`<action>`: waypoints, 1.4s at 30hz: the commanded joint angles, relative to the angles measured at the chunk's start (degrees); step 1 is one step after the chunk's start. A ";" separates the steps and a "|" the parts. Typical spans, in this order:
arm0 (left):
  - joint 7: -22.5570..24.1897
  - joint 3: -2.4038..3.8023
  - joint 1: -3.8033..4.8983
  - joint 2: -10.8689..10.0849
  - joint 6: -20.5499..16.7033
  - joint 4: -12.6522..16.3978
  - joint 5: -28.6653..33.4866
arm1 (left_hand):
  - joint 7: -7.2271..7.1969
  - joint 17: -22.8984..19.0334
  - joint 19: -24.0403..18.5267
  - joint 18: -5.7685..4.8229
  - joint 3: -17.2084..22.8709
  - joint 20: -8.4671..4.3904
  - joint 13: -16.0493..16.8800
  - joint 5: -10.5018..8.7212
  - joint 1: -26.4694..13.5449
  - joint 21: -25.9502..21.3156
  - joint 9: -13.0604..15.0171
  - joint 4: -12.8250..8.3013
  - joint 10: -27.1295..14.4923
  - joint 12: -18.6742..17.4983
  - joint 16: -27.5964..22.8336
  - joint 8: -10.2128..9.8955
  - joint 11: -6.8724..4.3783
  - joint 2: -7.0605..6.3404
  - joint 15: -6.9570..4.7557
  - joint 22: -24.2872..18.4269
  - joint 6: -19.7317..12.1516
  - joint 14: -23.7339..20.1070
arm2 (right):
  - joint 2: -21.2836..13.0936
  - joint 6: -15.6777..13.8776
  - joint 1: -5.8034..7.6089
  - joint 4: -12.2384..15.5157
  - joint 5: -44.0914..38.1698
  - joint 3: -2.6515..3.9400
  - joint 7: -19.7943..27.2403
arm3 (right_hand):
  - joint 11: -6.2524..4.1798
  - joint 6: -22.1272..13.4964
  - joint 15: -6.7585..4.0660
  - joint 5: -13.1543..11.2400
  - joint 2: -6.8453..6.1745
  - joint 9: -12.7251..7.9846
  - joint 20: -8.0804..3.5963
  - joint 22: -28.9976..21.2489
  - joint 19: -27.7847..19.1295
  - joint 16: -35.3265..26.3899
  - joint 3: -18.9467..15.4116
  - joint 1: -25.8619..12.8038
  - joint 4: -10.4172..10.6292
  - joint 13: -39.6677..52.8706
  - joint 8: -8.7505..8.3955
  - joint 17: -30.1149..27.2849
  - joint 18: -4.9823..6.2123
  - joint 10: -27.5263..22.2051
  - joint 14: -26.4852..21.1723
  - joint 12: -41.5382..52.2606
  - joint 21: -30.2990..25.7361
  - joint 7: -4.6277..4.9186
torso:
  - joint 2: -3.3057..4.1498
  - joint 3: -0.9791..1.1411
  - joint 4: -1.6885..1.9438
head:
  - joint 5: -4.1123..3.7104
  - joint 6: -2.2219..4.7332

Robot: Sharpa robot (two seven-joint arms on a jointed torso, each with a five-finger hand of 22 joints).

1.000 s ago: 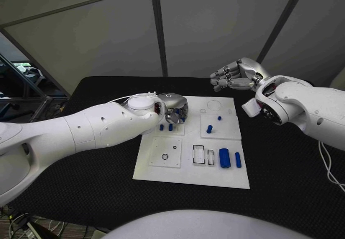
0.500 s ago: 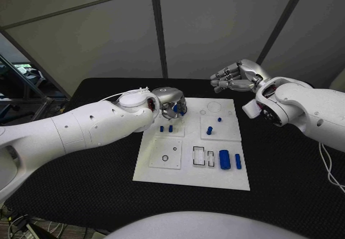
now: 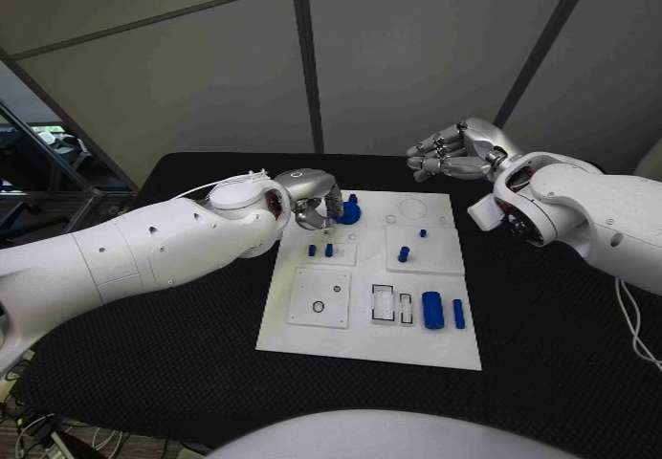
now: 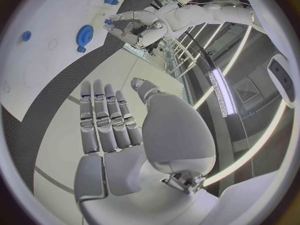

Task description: Assemble the parts on the task board

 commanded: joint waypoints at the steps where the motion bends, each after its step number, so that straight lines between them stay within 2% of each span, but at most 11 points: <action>1: -0.70 0.04 -0.13 -0.45 0.93 0.21 0.22 | 0.21 -0.03 -0.11 -3.63 0.10 0.22 -0.06 0.05 -0.49 -0.05 0.03 -0.24 0.47 -0.33 0.30 -0.27 0.12 0.04 0.42 3.99 0.19 1.35 | 0.02 0.12 0.11 -0.08 0.02 0.03 0.60 | -0.13 0.17 -0.13 0.26 0.36 0.04 -0.12 -0.06 0.43 -0.19 -0.01 0.17 -0.36 -0.07 0.16 -0.10 0.64 -0.37 -0.16 0.27 -0.20 0.08 | 0.02 -0.02 -0.03 | 0.21 0.02; 7: -0.99 0.05 -0.36 -1.11 1.55 0.28 0.23 | 0.21 -0.04 -0.14 -3.61 0.08 0.24 -0.05 0.04 -0.55 -0.12 0.03 -0.24 0.50 -0.40 0.30 -0.31 0.13 -0.01 0.44 3.94 0.21 1.35 | 0.01 0.13 0.11 -0.17 -0.02 0.02 0.61 | -0.13 0.17 -0.13 0.26 0.36 0.04 -0.12 -0.06 0.43 -0.19 -0.01 0.17 -0.36 -0.07 0.16 -0.10 0.64 -0.37 -0.16 0.27 -0.20 0.08 | 0.05 -0.05 -0.14 | 0.28 0.25; 18: -1.78 0.04 -0.53 -1.49 2.87 0.52 0.30 | 0.21 0.01 -0.12 -3.62 0.04 0.28 -0.05 0.03 -0.69 -0.08 0.04 -0.22 0.59 -0.54 0.34 -0.39 0.14 -0.08 0.46 3.99 0.28 1.36 | 0.09 0.16 0.11 -0.27 -0.06 0.02 0.65 | -0.13 0.17 -0.13 0.26 0.36 0.04 -0.12 -0.06 0.43 -0.19 -0.01 0.17 -0.36 -0.07 0.16 -0.10 0.64 -0.37 -0.16 0.27 -0.20 0.08 | 0.07 0.02 -0.08 | 0.35 0.08; 27: -1.90 0.04 -0.61 -0.78 3.52 -0.68 0.31 | 0.21 -0.08 -0.15 -3.61 0.04 0.29 -0.05 0.04 -0.73 -0.13 0.04 -0.22 0.62 -0.59 0.31 -0.42 0.15 -0.08 0.47 3.96 0.31 1.34 | 0.13 0.19 0.11 -0.24 -0.07 0.02 0.66 | -0.13 0.17 -0.13 0.26 0.36 0.04 -0.12 -0.06 0.43 -0.19 -0.01 0.17 -0.36 -0.07 0.16 -0.10 0.64 -0.37 -0.16 0.27 -0.20 0.08 | 0.08 -0.03 -0.20 | 0.48 0.00; 34: -2.15 0.01 -0.69 -0.18 4.17 -1.44 0.32 | 0.21 -0.10 -0.16 -3.60 0.04 0.29 -0.05 0.03 -0.74 -0.16 0.04 -0.22 0.63 -0.61 0.30 -0.43 0.16 -0.09 0.47 3.93 0.31 1.34 | 0.21 0.20 0.10 -0.26 -0.07 0.02 0.67 | -0.13 0.17 -0.13 0.26 0.36 0.04 -0.12 -0.06 0.43 -0.19 -0.01 0.17 -0.36 -0.07 0.16 -0.10 0.64 -0.37 -0.16 0.27 -0.20 0.08 | 0.07 0.01 -0.12 | 0.51 -0.09; 42: -2.31 -0.04 -0.74 -0.15 5.41 -1.81 0.32 | 0.23 -0.18 -0.16 -3.60 0.03 0.30 -0.04 0.03 -0.79 -0.16 0.04 -0.22 0.66 -0.67 0.27 -0.47 0.17 -0.10 0.48 3.94 0.33 1.32 | 0.24 0.21 0.10 -0.27 -0.07 0.02 0.67 | -0.13 0.17 -0.13 0.26 0.36 0.04 -0.12 -0.06 0.43 -0.19 -0.01 0.17 -0.36 -0.07 0.16 -0.10 0.64 -0.37 -0.16 0.27 -0.20 0.08 | 0.07 -0.04 -0.13 | 0.60 -0.14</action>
